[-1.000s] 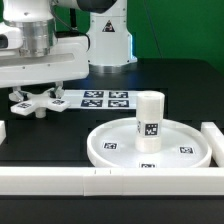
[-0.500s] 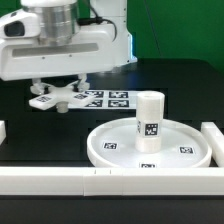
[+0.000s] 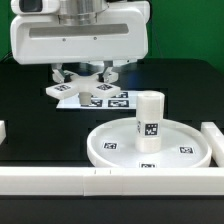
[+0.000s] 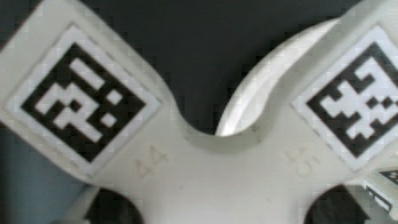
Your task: Assemble round table
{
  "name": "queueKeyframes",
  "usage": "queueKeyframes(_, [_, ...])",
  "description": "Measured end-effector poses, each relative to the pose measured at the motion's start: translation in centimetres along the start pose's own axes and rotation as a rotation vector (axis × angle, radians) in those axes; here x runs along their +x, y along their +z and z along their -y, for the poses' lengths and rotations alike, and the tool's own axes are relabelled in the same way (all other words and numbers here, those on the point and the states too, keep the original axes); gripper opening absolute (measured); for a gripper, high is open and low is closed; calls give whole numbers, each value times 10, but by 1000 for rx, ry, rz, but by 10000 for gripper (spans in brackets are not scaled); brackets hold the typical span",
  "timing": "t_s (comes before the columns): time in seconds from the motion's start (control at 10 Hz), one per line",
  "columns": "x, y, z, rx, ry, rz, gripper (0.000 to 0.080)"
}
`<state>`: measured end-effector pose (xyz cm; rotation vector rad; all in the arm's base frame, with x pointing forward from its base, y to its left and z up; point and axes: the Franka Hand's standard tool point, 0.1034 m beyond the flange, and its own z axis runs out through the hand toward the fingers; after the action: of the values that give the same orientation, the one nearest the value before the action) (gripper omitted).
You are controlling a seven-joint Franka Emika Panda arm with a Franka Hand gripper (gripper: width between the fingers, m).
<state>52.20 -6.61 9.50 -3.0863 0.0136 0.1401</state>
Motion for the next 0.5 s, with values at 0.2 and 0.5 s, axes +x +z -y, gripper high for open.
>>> queueKeyframes(0.2, [0,-2,4,3,8,8,445])
queueKeyframes(0.5, [27,-41,51,18,65,18,445])
